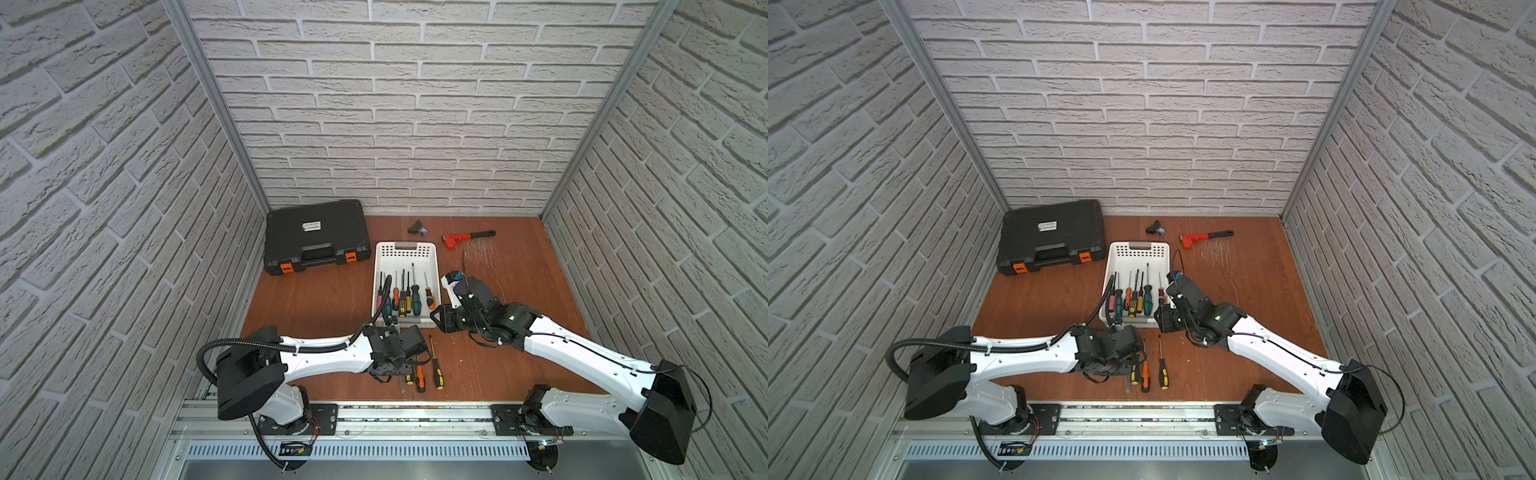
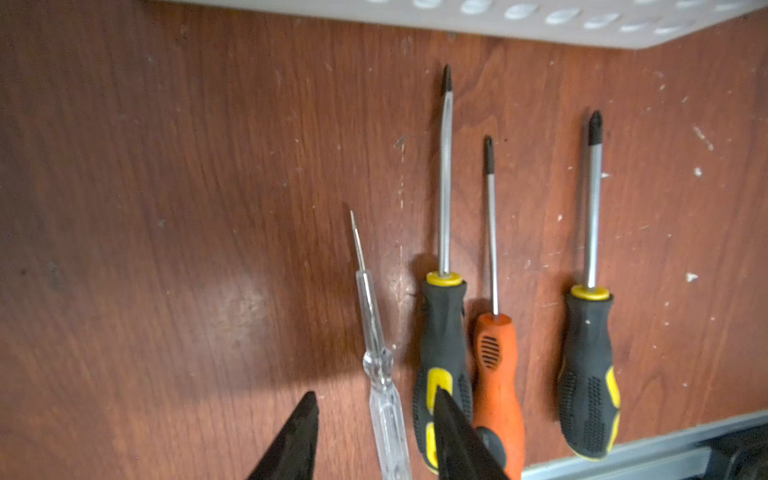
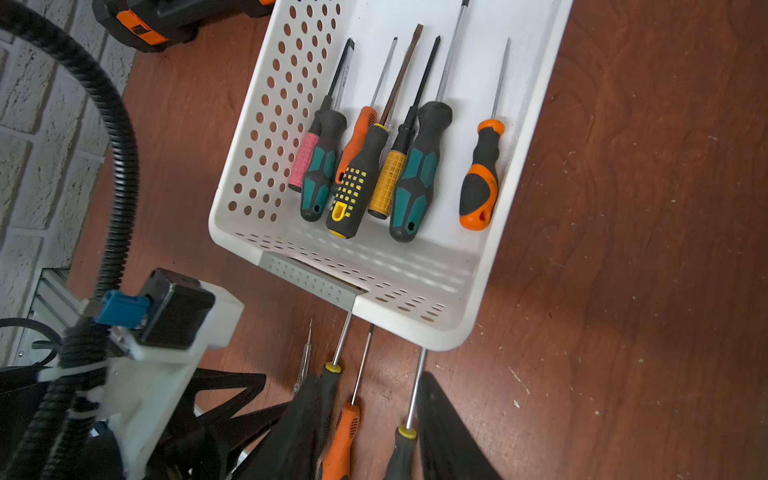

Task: Put the screwdriver in the bin
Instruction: 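Raise the right gripper from the basket while the left gripper reaches toward the clear screwdriver, then close the left gripper on the clear screwdriver and lift it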

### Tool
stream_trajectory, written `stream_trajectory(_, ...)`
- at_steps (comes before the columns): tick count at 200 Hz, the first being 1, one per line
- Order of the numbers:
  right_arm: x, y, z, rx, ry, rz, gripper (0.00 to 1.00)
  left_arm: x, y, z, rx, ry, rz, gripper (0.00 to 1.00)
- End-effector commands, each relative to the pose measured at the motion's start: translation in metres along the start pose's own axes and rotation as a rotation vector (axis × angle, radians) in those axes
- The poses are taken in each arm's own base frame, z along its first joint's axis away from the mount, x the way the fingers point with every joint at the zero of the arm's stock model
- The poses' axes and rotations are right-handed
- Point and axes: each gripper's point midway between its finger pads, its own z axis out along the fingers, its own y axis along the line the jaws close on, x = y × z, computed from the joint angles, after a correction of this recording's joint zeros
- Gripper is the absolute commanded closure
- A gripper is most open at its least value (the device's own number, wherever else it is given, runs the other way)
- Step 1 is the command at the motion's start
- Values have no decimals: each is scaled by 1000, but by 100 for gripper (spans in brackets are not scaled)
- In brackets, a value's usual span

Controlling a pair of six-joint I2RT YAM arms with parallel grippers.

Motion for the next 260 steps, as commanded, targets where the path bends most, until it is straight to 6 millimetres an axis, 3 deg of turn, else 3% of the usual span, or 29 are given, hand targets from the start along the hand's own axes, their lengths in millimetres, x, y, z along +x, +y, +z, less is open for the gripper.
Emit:
stream_trajectory(1,-8,7,-1,-26,-29,-2,61,7,8,10,-25,36,-22,56)
stream_trajectory(63,-2,2,1,-18,-17,13,62,13,13,23,-56,76,-13,61)
stream_trajectory(105,-2,1,-1,-13,-17,11,62,17,22,27,-106,98,-5,69)
stream_trajectory(158,-3,3,3,-14,-16,9,62,19,36,24,-150,101,-16,91)
stream_trajectory(201,-9,7,11,-4,2,-12,63,16,54,6,-167,60,-52,94)
stream_trajectory(238,-16,12,19,-10,-12,-10,63,21,98,-21,-249,51,-114,95)
stream_trajectory(260,-25,22,22,-30,-10,-28,63,8,121,-42,-238,0,-177,95)
